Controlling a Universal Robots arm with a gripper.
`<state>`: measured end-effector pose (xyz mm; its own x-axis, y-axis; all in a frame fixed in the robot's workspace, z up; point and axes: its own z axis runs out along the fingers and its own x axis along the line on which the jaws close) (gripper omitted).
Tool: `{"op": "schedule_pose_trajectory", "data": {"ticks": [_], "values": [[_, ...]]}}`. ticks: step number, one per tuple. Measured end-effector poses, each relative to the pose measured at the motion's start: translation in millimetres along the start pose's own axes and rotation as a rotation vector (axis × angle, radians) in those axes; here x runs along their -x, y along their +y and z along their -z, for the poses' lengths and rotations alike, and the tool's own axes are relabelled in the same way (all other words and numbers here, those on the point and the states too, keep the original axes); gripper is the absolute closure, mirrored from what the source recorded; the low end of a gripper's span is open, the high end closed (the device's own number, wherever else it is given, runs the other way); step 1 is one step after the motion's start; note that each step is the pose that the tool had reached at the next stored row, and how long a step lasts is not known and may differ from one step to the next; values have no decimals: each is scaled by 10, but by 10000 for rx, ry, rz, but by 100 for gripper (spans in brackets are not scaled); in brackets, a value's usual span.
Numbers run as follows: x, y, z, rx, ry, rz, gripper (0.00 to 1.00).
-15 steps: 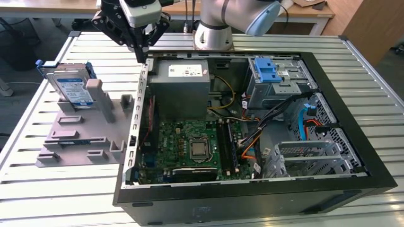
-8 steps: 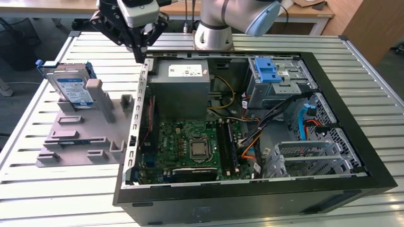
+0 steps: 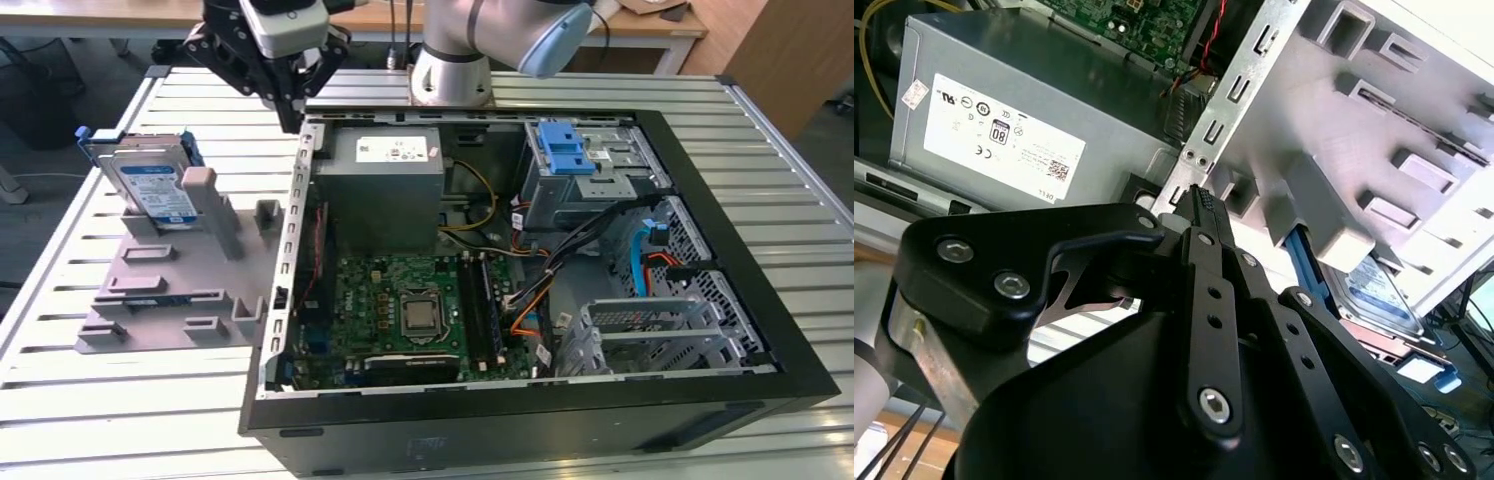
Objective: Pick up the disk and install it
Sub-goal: 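Reach for the disk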
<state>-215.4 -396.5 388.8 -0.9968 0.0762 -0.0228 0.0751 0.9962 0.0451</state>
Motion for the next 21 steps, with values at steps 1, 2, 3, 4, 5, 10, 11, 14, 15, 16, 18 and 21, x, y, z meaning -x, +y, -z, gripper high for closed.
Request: {"op": "schedule_pose_trajectory", "data": {"ticks": [1, 2, 3, 4, 5, 10, 11, 14, 15, 16, 18, 21], "values": [[-5, 3, 0, 1, -1, 0, 89], [-10, 6, 0, 0, -1, 0, 89], [-17, 8, 0, 0, 0, -1, 89], [-23, 9, 0, -1, 1, -1, 89], [-29, 10, 0, -1, 0, 0, 89], [-60, 16, -1, 0, 0, -1, 89], [-65, 18, -1, 0, 0, -1, 89], [-81, 20, -1, 0, 0, -1, 89], [-85, 22, -1, -1, 0, -1, 89], [-89, 22, -2, 0, 0, 0, 89], [-97, 24, -2, -1, 0, 0, 89], [-110, 25, -3, 0, -1, 0, 89]]}}
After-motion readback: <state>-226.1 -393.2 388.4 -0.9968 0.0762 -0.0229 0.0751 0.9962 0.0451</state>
